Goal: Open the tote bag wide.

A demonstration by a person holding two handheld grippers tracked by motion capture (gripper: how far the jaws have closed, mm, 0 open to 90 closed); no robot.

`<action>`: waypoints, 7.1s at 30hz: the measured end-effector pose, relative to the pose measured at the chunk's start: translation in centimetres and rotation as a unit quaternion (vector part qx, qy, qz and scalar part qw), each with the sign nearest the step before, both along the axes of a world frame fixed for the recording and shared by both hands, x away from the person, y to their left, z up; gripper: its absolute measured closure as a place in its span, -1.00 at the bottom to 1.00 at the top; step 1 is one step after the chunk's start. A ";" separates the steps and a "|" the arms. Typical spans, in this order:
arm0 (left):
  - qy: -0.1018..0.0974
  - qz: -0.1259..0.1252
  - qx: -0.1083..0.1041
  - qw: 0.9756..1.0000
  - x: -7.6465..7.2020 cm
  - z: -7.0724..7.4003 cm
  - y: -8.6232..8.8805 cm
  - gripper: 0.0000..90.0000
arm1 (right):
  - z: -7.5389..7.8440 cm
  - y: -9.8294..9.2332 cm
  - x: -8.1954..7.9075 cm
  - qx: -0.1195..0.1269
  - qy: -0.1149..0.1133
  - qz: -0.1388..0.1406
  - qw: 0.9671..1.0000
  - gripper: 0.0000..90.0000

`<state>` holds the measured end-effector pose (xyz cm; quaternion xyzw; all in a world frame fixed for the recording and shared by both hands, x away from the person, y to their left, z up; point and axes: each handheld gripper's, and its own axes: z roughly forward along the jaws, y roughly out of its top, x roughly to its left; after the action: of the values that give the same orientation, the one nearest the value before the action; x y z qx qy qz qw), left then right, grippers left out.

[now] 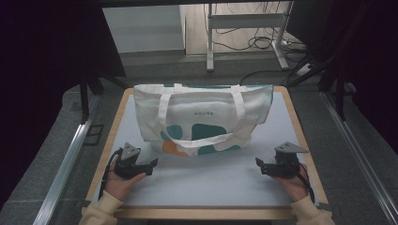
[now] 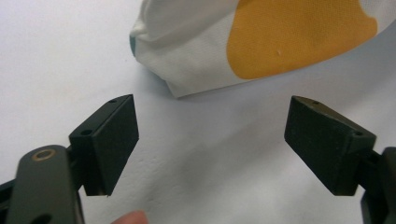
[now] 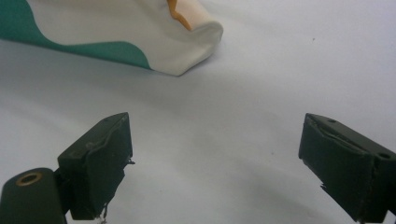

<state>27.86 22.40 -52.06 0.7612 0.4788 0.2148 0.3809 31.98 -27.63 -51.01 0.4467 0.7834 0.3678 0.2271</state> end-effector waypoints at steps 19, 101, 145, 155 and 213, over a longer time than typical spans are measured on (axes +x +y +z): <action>0.008 -0.003 -0.003 1.000 -0.2 0.2 0.5 -0.53 | -0.3 0.1 0.1 0.013 0.014 0.006 1.000 -0.75; -0.066 -0.038 -0.108 0.991 5.0 12.3 1.5 -0.24 | 12.3 0.8 6.6 0.086 -0.084 0.072 0.990 -0.32; -0.079 -0.076 -0.091 0.990 2.1 9.9 1.8 0.76 | 11.1 1.3 3.6 0.062 -0.143 0.114 0.981 0.85; -0.062 -0.078 -0.082 0.992 2.0 8.2 1.5 0.78 | 9.1 1.7 3.4 0.051 -0.121 0.121 0.984 0.86; 0.028 -0.079 -0.044 0.996 3.1 1.1 -0.1 0.85 | 1.8 3.0 5.0 0.021 -0.017 0.122 0.992 0.86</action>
<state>30.96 22.32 -50.93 0.7850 0.4370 0.1413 0.4157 36.96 -24.66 -49.24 0.3460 0.8203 0.4166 0.1843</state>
